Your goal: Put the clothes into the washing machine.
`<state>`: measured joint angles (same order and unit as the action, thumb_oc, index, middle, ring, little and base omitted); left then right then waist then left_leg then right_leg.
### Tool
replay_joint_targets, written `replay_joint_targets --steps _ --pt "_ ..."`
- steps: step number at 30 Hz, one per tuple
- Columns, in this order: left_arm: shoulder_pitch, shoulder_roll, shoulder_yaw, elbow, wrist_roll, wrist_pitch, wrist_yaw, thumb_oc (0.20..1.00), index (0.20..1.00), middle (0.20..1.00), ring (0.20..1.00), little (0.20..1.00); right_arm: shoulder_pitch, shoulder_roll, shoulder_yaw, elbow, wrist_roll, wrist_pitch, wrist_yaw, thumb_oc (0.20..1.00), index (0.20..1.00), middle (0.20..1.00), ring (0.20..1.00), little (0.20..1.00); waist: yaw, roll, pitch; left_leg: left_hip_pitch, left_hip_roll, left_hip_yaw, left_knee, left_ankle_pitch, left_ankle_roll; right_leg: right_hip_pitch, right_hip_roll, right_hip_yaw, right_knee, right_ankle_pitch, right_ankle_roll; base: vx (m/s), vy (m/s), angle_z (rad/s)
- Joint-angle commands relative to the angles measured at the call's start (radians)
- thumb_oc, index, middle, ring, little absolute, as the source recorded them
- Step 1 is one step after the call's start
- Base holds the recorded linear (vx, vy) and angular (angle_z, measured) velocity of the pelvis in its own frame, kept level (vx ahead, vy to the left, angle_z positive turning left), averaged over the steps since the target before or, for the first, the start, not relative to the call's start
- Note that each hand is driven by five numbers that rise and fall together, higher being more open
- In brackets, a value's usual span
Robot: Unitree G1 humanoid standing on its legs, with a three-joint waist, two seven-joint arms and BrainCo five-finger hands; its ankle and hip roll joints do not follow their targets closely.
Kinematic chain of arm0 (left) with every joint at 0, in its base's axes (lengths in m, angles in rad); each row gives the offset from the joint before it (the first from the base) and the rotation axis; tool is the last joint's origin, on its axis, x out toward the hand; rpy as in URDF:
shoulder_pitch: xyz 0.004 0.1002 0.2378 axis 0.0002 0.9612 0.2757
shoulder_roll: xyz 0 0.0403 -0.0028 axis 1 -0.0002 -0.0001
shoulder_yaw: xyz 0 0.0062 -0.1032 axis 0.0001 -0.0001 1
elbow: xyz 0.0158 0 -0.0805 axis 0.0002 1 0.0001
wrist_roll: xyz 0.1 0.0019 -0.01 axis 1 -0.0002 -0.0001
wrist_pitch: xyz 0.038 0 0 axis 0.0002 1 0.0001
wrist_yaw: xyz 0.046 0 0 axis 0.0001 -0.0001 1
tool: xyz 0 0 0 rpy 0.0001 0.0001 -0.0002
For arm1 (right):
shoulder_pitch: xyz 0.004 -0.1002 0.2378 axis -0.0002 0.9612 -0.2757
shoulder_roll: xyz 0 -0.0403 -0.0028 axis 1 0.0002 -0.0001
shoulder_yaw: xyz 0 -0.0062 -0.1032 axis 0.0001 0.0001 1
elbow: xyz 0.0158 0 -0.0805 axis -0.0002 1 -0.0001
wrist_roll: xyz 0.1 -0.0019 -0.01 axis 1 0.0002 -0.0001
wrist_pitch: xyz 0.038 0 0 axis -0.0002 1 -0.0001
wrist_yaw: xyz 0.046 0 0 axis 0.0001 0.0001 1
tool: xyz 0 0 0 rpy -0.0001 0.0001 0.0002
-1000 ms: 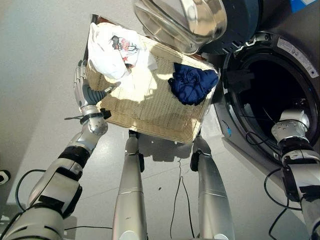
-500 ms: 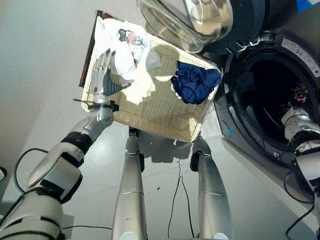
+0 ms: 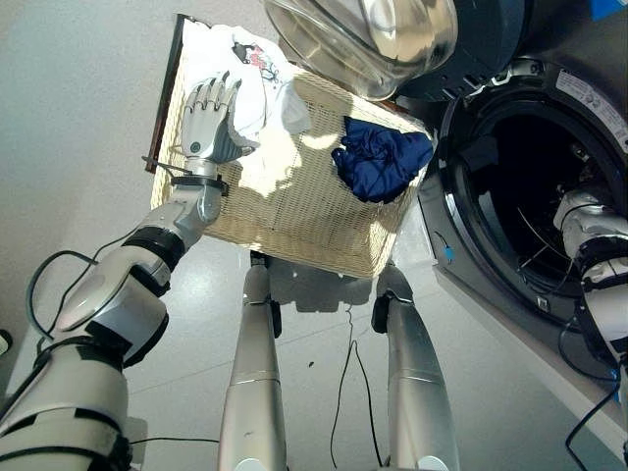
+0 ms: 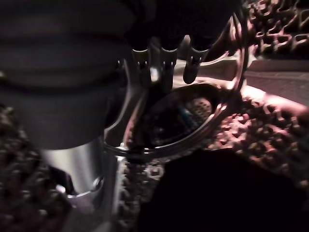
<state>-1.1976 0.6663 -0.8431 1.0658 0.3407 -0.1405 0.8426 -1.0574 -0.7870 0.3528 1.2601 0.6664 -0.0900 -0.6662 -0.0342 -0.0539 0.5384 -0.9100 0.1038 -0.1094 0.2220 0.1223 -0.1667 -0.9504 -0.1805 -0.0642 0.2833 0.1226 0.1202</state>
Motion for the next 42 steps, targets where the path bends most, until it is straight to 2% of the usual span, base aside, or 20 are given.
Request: replay_joint_targets --steps 1,3,4,5,8,10,11,12,13,14,16,22,33,40,42 --pt "-0.073 -0.024 0.036 0.061 0.023 0.035 -0.029 1.000 1.000 1.000 1.000 1.000 0.022 -0.023 0.021 0.000 -0.029 -0.032 0.012 1.000 1.000 1.000 1.000 1.000 -0.012 -0.027 -0.018 -0.014 -0.070 0.047 0.027 -0.012 0.080 0.005 0.072 -0.053 -0.044 0.079 0.025 -0.01 0.031 0.00" --pt "-0.074 -0.025 0.035 0.064 0.022 0.043 -0.040 1.000 1.000 1.000 1.000 1.000 0.024 -0.021 0.020 -0.001 -0.030 -0.033 0.013 1.000 1.000 1.000 1.000 1.000 -0.012 -0.027 -0.018 -0.014 -0.069 0.048 0.026 -0.012 0.080 0.004 0.072 -0.052 -0.044 0.079 0.025 0.00 0.005 -0.02" --pt "-0.076 -0.034 0.021 0.095 0.023 0.075 -0.130 1.000 1.000 1.000 1.000 1.000 0.039 -0.001 0.018 -0.008 -0.027 -0.044 0.017 1.000 1.000 1.000 1.000 1.000 -0.019 -0.030 -0.018 -0.016 -0.068 0.051 0.024 -0.012 0.079 0.000 0.074 -0.049 -0.046 0.082 0.026 0.00 0.017 -0.05" --pt "-0.069 -0.039 0.015 0.111 0.036 0.087 -0.177 1.000 1.000 1.000 1.000 1.000 0.048 0.010 0.015 -0.012 -0.026 -0.052 0.021 1.000 1.000 1.000 1.000 1.000 -0.023 -0.032 -0.018 -0.019 -0.067 0.053 0.025 -0.012 0.079 -0.003 0.076 -0.046 -0.046 0.083 0.027 0.00 0.000 0.00" --pt "-0.062 -0.049 -0.001 0.142 0.031 0.092 -0.260 1.000 1.000 1.000 1.000 1.000 0.057 0.022 0.014 -0.020 -0.025 -0.064 0.023 1.000 1.000 1.000 1.000 1.000 -0.030 -0.035 -0.018 -0.018 -0.065 0.057 0.022 -0.012 0.080 -0.004 0.080 -0.042 -0.051 0.086 0.027 0.00 0.006 -0.01" --pt "-0.061 -0.061 -0.023 0.186 0.034 0.110 -0.363 1.000 1.000 1.000 1.000 1.000 0.051 0.032 0.017 -0.020 -0.036 -0.074 0.030 1.000 1.000 1.000 1.000 1.000 -0.039 -0.036 -0.018 -0.019 -0.063 0.062 0.022 -0.012 0.081 -0.007 0.082 -0.035 -0.055 0.089 0.025 0.00 0.035 -0.03" --pt "-0.061 -0.061 -0.023 0.186 0.034 0.110 -0.363 1.000 1.000 1.000 1.000 1.000 0.051 0.032 0.017 -0.020 -0.036 -0.074 0.030 1.000 1.000 1.000 1.000 1.000 -0.039 -0.036 -0.018 -0.019 -0.063 0.062 0.022 -0.012 0.081 -0.007 0.082 -0.035 -0.055 0.089 0.025 0.00 0.060 -0.03" --pt "-0.058 -0.070 -0.041 0.210 0.038 0.118 -0.434 0.912 0.912 0.912 0.912 0.912 0.046 0.040 0.023 -0.016 -0.040 -0.084 0.029 1.000 1.000 1.000 1.000 1.000 -0.043 -0.034 -0.018 -0.019 -0.060 0.065 0.023 -0.012 0.081 -0.009 0.085 -0.028 -0.055 0.088 0.024 0.00 0.046 -0.02" --pt "-0.057 -0.071 -0.045 0.217 0.035 0.113 -0.449 0.843 0.843 0.843 0.843 0.843 0.043 0.041 0.027 -0.016 -0.038 -0.086 0.029 1.000 1.000 1.000 1.000 1.000 -0.044 -0.034 -0.018 -0.019 -0.060 0.066 0.022 -0.011 0.081 -0.009 0.085 -0.026 -0.056 0.088 0.023 0.01 0.060 -0.04" --pt "-0.059 -0.075 -0.051 0.224 0.027 0.111 -0.479 0.492 0.492 0.492 0.492 0.492 0.039 0.044 0.027 -0.016 -0.042 -0.091 0.026 1.000 1.000 1.000 1.000 1.000 -0.046 -0.033 -0.018 -0.020 -0.058 0.068 0.021 -0.011 0.081 -0.010 0.086 -0.023 -0.058 0.088 0.022 0.00 0.031 -0.04" --pt "-0.059 -0.078 -0.053 0.226 0.018 0.105 -0.509 0.203 0.203 0.203 0.203 0.203 0.037 0.049 0.024 -0.016 -0.046 -0.097 0.025 1.000 1.000 1.000 1.000 1.000 -0.048 -0.032 -0.018 -0.022 -0.058 0.069 0.023 -0.012 0.082 -0.012 0.088 -0.020 -0.057 0.088 0.021 0.00 0.013 -0.02" --pt "-0.052 -0.090 -0.044 0.231 -0.013 0.088 -0.565 0.200 0.200 0.200 0.200 0.200 0.035 0.063 0.010 -0.027 -0.057 -0.127 0.018 1.000 1.000 1.000 1.000 1.000 -0.051 -0.031 -0.018 -0.024 -0.057 0.072 0.020 -0.014 0.082 -0.012 0.090 -0.016 -0.062 0.086 0.020 0.00 0.000 0.00" --pt "-0.021 -0.110 -0.005 0.238 -0.048 0.058 -0.536 0.200 0.200 0.200 0.200 0.200 0.042 0.106 0.011 -0.122 -0.075 -0.190 0.009 1.000 1.000 1.000 1.000 1.000 -0.050 -0.037 -0.018 -0.025 -0.059 0.069 0.024 -0.015 0.082 -0.012 0.092 -0.015 -0.061 0.083 0.017 0.00 -0.005 -0.02" --pt "0.000 -0.115 0.058 0.219 -0.189 0.003 -0.504 0.200 0.200 0.200 0.200 0.200 0.059 0.133 0.004 -0.187 -0.066 -0.228 0.012 1.000 1.000 1.000 1.000 1.000 -0.048 -0.037 -0.018 -0.024 -0.062 0.068 0.020 -0.015 0.081 -0.013 0.093 -0.014 -0.062 0.080 0.015 0.00 0.000 0.00" --pt "0.017 -0.110 0.109 0.180 -0.287 -0.036 -0.486 0.200 0.200 0.200 0.200 0.200 0.080 0.143 -0.004 -0.239 -0.070 -0.239 0.013 1.000 1.000 1.000 1.000 1.000 -0.046 -0.036 -0.018 -0.025 -0.063 0.067 0.019 -0.015 0.080 -0.014 0.092 -0.014 -0.061 0.078 0.014 0.00 0.000 0.00"
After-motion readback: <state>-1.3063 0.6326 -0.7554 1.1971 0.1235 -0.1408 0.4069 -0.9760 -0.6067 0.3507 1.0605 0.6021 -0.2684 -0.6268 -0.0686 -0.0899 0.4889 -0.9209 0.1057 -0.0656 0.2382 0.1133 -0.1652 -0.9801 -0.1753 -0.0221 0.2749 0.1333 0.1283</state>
